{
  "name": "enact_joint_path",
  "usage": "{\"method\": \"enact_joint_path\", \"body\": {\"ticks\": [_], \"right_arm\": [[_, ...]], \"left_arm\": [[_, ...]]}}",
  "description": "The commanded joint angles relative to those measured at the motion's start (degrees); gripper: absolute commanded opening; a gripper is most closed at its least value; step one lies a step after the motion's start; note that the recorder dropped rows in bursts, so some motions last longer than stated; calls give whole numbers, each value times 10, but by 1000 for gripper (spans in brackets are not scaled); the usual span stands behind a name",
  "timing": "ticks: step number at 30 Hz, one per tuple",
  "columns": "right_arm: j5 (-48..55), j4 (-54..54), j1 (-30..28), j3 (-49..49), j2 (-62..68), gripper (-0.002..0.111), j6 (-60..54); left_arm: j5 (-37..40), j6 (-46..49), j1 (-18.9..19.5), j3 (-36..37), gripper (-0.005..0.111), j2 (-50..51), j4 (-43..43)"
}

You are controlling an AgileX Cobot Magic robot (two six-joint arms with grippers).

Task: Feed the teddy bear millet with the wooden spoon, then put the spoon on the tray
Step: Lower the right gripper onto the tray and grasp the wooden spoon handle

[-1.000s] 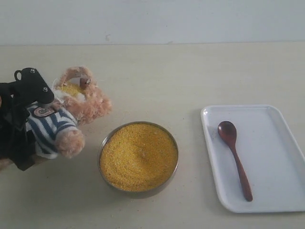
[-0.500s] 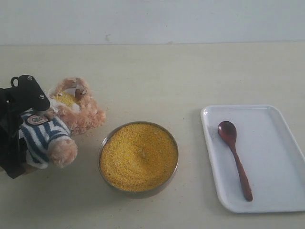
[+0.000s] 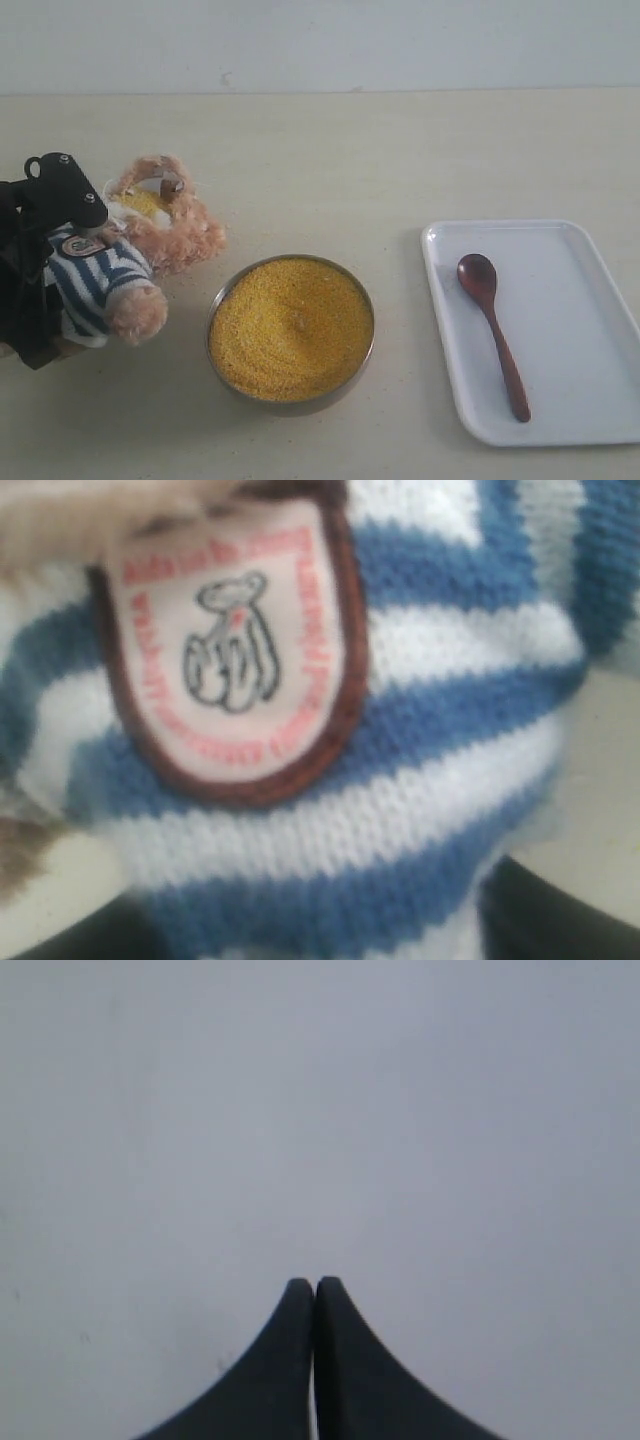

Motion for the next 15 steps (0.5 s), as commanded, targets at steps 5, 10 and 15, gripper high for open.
{"method": "enact_joint_path", "body": {"ticks": [5,10,15], "right_arm": [[327,-69,5,-145,327,0,-62],[455,-2,67,-215,511,0,-172],[480,12,143,-243,647,31,-172]], "left_arm": [[-11,-6,-3,0,4,-6,-7],[-11,-6,-3,0,4,-6,-7],[-12,-6,-3,0,4,-6,-6]]}}
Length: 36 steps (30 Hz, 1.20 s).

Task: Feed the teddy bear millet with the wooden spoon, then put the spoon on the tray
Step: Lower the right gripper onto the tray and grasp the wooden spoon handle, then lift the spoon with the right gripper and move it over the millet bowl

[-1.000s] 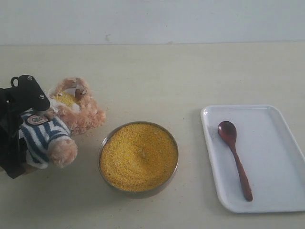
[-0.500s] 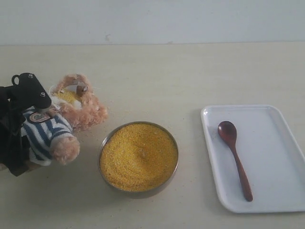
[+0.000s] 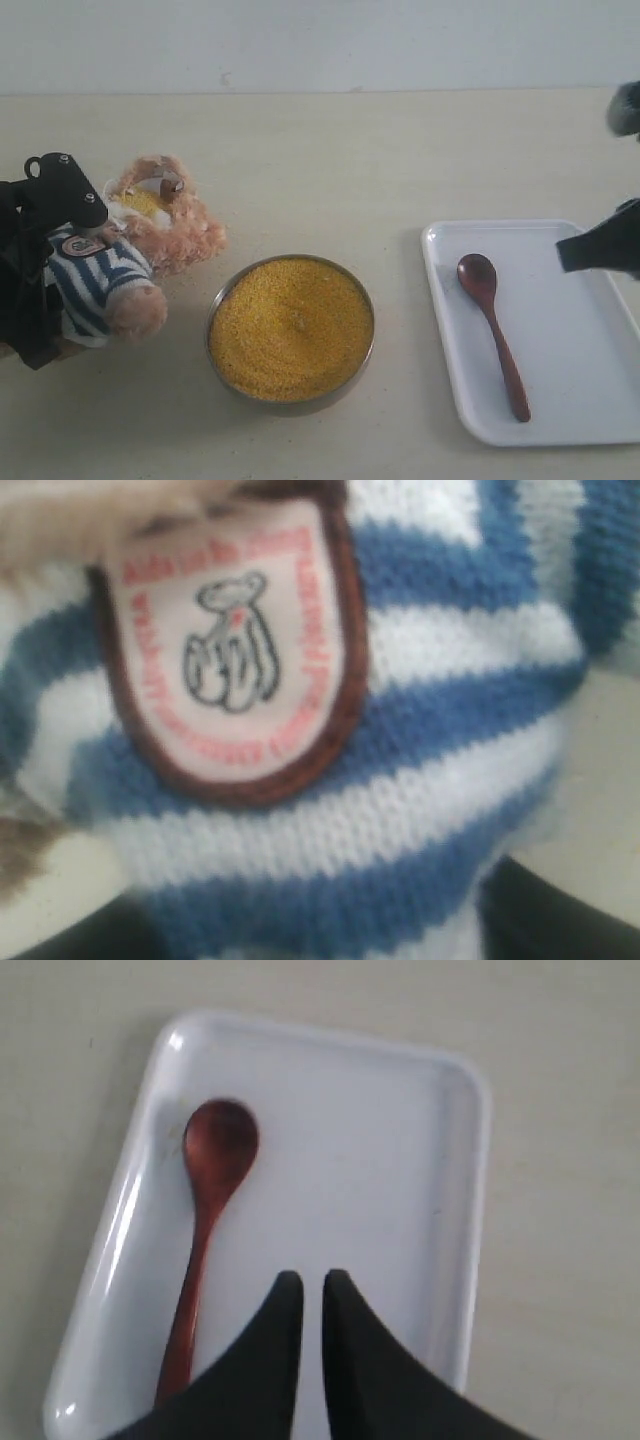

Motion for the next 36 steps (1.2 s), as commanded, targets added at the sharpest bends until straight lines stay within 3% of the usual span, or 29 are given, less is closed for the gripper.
{"method": "enact_joint_path", "body": {"ticks": [1,3,17,20,24,32,36], "right_arm": [[12,16,63,-18,101,40,-12],[-9,23,86,-18,143,53,15],[-116,23,102,-18,324,50,44],[-115,23,102,-18,333,40,44],[-90,23,102,-22,328,0,32],[64,22,108,-110,269,0,-35],[127,-39,167,-154,217,0,-59]], "left_arm": [[-12,-6,-3,0,4,-6,-5],[-12,-6,-3,0,4,-6,-6],[-12,-6,-3,0,4,-6,-8],[-12,-6,-3,0,4,-6,-8],[-12,-6,-3,0,4,-6,-8],[-12,-6,-3,0,4,-6,-8],[-14,-6,-3,0,4,-6,-7]]}}
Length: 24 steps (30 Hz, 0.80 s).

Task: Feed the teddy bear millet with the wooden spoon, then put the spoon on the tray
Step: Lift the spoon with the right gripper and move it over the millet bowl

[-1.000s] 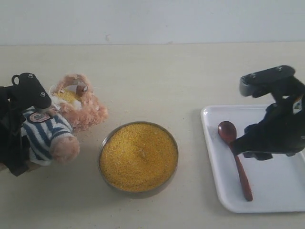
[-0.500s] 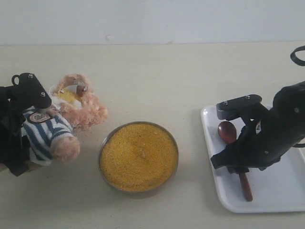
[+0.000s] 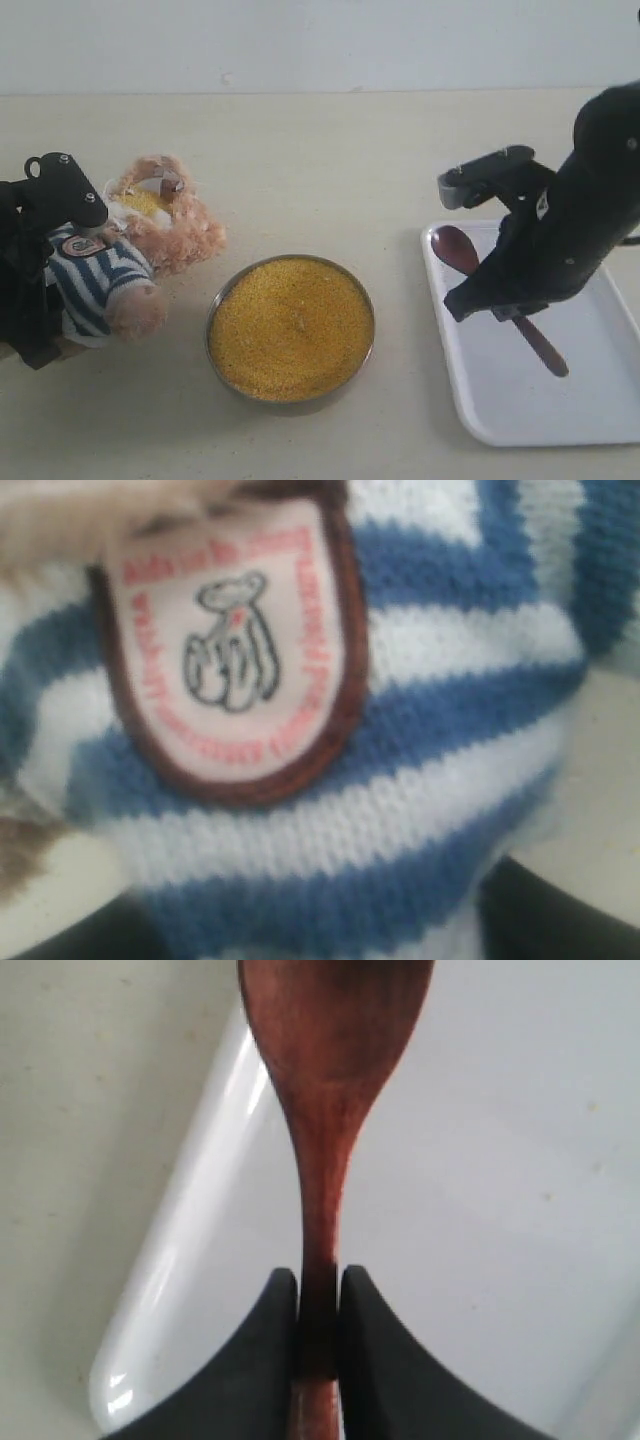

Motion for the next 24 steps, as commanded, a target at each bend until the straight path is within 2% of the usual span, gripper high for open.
{"method": "enact_joint_path", "body": {"ticks": [1,4,9,12,18,24], "right_arm": [[74,-72,75,-46,-57,0,-25],[105,-173,162,-58,-66,0,-8],[171,-395,308,-61,-45,0,147],[212,-487,373,-61,-23,0,204],[310,-620,461,-61,47,0,236],[312,-705,504,-61,124,0,240]], "left_arm": [[-16,-6,-3,0,4,-6,-5],[-19,-6,-3,0,4,-6,-6],[-19,-6,-3,0,4,-6,-12],[-20,-6,-3,0,4,-6,-15],[-22,-6,-3,0,4,-6,-14],[-22,-6,-3,0,4,-6,-14]]}}
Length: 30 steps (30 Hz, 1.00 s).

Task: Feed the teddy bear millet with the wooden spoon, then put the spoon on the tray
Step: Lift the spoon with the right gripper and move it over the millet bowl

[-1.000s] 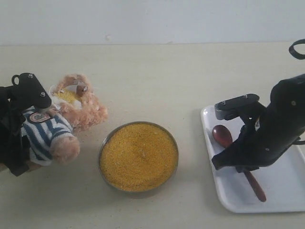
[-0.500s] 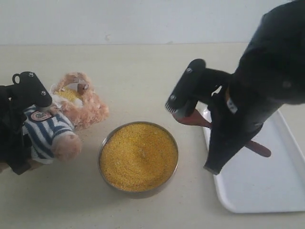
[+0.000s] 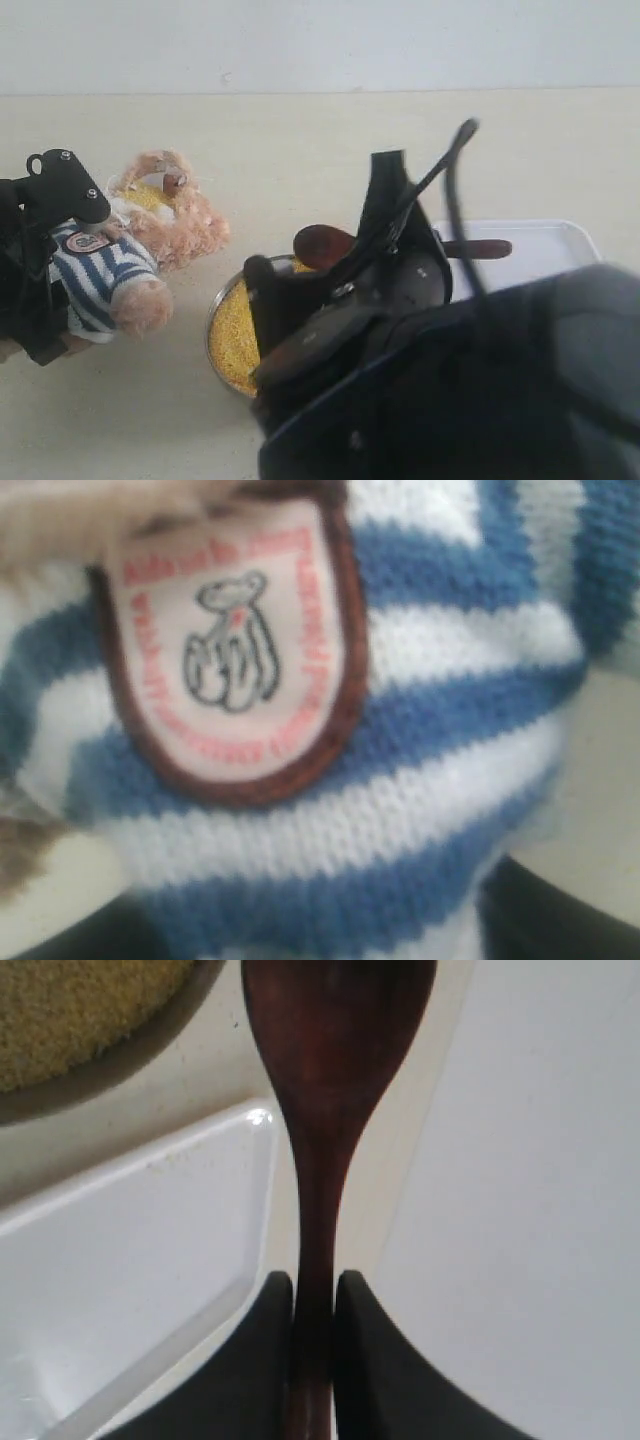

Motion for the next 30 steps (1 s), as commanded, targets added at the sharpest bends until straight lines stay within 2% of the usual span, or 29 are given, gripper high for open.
{"method": "enact_joint_path", "body": {"ticks": [1,6,15,23,30], "right_arm": [[10,-83,30,-2,62,0,13],[10,-118,37,-3,116,0,8],[-4,-83,75,-3,131,0,-69],[-19,73,69,-94,131,0,-116],[10,230,3,-153,131,0,-157]], "left_arm": [[-10,-6,-3,0,4,-6,-5],[-10,-6,-3,0,4,-6,-5],[-10,-6,-3,0,4,-6,-8],[-10,-6,-3,0,4,-6,-8],[-9,-6,-3,0,4,-6,-12]]}}
